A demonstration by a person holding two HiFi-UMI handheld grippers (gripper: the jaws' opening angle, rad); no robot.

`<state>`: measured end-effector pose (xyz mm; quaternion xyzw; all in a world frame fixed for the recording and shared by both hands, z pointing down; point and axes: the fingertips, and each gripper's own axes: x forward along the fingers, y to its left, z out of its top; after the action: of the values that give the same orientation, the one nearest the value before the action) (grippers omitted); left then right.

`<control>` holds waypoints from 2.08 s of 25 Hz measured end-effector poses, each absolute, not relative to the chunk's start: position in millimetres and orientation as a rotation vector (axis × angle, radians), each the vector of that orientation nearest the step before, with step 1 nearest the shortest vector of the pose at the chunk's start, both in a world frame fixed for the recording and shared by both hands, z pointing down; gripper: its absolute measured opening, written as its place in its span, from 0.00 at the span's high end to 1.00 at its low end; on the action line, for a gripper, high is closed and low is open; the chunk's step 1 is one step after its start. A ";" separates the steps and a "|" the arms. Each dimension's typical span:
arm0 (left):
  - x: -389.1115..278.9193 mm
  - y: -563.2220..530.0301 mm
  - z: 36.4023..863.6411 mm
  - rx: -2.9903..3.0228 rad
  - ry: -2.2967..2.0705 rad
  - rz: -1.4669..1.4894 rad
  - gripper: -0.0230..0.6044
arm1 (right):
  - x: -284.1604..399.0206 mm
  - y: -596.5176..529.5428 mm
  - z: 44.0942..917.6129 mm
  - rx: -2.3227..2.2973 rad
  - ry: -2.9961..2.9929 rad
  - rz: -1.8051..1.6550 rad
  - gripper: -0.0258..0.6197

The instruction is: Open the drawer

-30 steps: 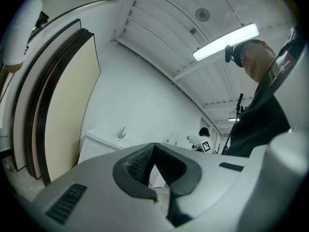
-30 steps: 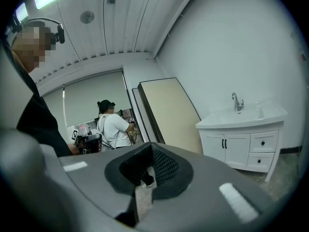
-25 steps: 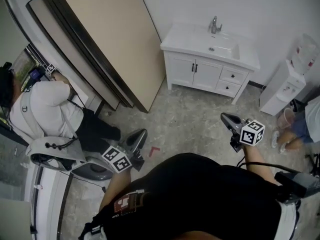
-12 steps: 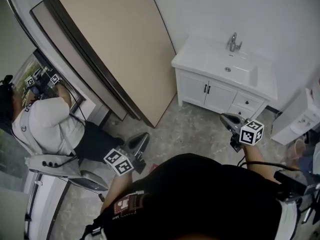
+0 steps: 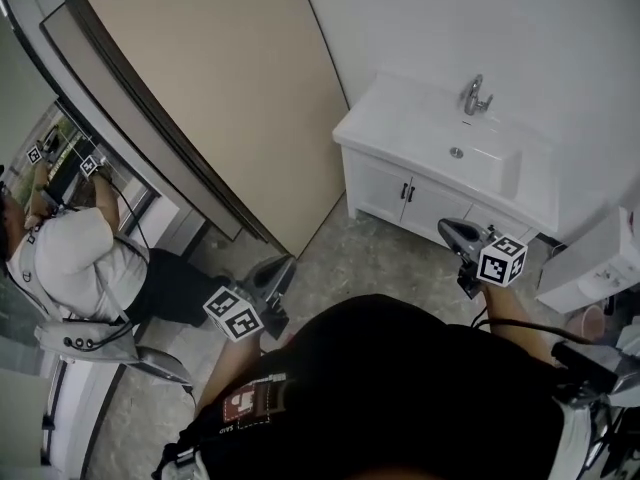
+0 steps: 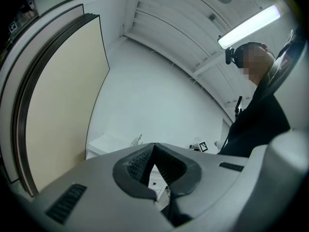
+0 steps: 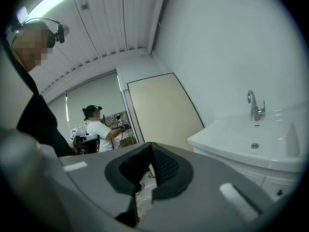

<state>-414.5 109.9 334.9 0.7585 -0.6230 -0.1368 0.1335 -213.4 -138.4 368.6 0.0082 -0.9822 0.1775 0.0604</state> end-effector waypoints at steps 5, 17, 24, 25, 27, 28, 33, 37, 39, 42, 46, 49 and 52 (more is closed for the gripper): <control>-433.9 60.5 347.3 2.225 -1.749 -0.385 0.98 | -211.8 -182.2 388.1 0.139 -2.959 0.593 0.96; -546.9 -99.7 328.3 2.421 -1.411 -0.301 0.98 | -279.2 -276.9 376.9 0.539 -2.964 0.650 0.96; -628.9 -174.7 321.2 2.467 -1.261 -0.266 0.98 | -354.3 -322.0 371.1 0.691 -2.943 0.681 0.96; -636.9 -185.7 322.3 2.470 -1.246 -0.260 0.98 | -360.9 -326.9 371.6 0.703 -2.940 0.683 0.96; -648.0 -207.4 323.5 2.472 -1.221 -0.256 0.98 | -368.2 -335.5 373.5 0.726 -2.928 0.691 0.96; -650.2 -217.0 323.9 2.473 -1.207 -0.258 0.98 | -368.3 -339.4 375.5 0.738 -2.917 0.693 0.96; -642.5 -269.1 332.3 2.478 -1.156 -0.239 0.98 | -350.3 -383.3 388.8 0.817 -2.890 0.724 0.96; -631.4 -323.8 336.1 2.486 -1.176 -0.225 0.98 | -349.3 -441.0 395.6 0.776 -2.917 0.709 0.96; -621.0 -352.1 331.7 2.483 -1.204 -0.227 0.98 | -347.0 -474.7 391.7 0.737 -2.939 0.699 0.96; -600.5 -384.6 321.1 2.482 -1.257 -0.202 0.98 | -337.8 -521.3 382.0 0.658 -2.961 0.669 0.96; -583.0 -431.7 312.0 2.446 -1.329 -0.203 0.98 | -326.8 -583.0 372.5 0.586 -2.994 0.630 0.96; -564.0 -457.4 315.5 2.433 -1.321 -0.162 0.98 | -320.9 -614.1 379.5 0.557 -2.993 0.614 0.96; -547.4 -482.0 321.6 2.412 -1.294 -0.114 0.98 | -311.1 -640.5 382.8 0.566 -2.997 0.646 0.96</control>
<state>-547.4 -482.0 321.6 0.8627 -0.4628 -0.0406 0.2000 -311.1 -640.5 382.8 0.1815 -0.9612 0.2073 0.0119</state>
